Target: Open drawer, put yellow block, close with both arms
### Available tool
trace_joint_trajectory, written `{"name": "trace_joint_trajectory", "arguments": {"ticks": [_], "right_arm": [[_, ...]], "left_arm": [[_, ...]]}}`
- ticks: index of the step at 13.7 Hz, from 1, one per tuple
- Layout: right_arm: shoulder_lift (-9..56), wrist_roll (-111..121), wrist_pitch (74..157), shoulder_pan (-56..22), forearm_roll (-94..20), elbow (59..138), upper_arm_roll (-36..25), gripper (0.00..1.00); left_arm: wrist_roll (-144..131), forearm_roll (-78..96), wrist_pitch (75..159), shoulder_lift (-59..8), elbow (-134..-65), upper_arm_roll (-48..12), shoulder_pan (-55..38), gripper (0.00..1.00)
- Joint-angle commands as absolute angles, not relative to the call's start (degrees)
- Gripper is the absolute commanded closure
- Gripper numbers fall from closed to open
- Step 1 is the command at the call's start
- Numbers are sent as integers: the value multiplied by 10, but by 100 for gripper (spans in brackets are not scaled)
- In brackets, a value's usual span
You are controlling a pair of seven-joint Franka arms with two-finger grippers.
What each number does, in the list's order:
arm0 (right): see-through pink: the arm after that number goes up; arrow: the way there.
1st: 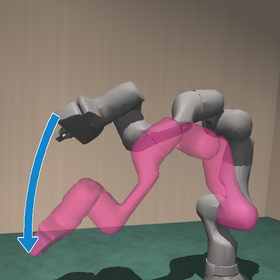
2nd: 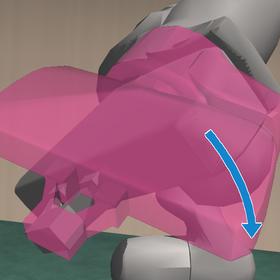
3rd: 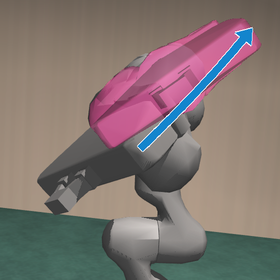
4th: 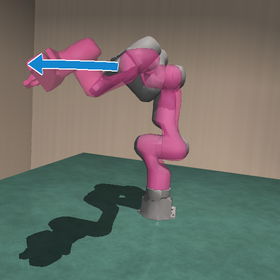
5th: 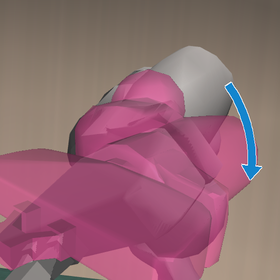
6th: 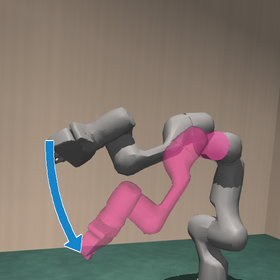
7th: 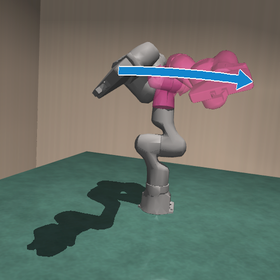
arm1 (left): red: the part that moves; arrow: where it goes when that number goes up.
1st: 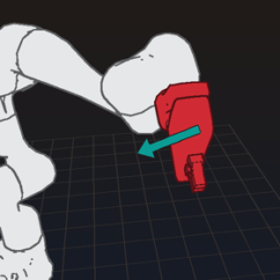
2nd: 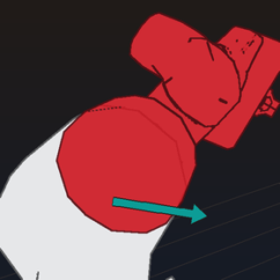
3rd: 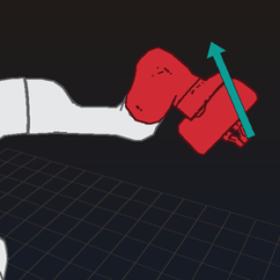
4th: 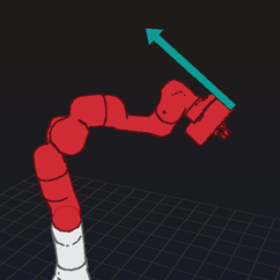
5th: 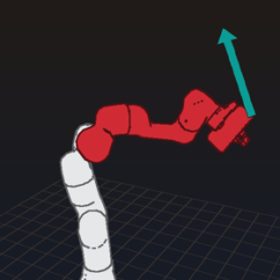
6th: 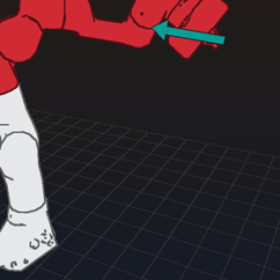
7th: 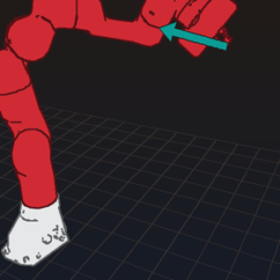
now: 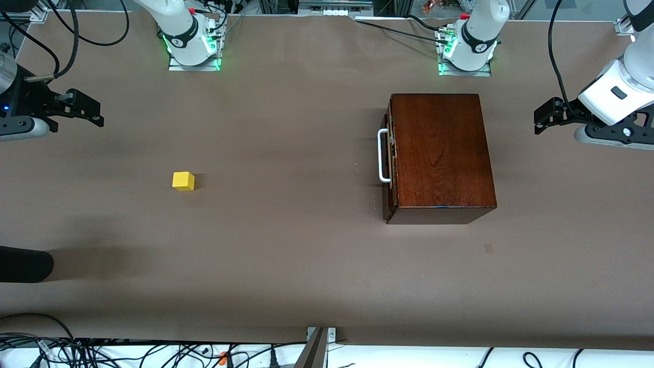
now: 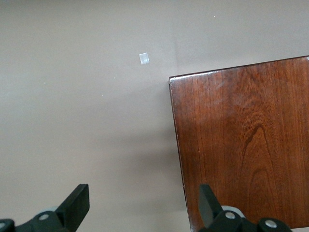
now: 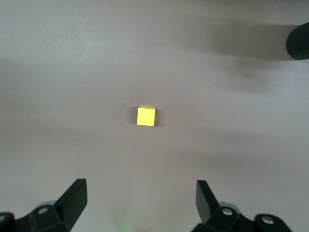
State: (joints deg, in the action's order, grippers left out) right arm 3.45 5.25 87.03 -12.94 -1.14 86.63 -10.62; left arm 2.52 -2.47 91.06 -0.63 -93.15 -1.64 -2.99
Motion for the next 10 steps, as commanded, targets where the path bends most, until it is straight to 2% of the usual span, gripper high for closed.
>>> {"name": "trace_joint_trajectory", "arguments": {"ticks": [1,10], "right_arm": [[40,51,864,-125,-13,854,-105,0],[40,51,864,-125,-12,854,-105,0]], "left_arm": [[18,-11,894,-18,-905,-17,-31,0],[18,1,894,-18,-906,-15,-27,0]]}}
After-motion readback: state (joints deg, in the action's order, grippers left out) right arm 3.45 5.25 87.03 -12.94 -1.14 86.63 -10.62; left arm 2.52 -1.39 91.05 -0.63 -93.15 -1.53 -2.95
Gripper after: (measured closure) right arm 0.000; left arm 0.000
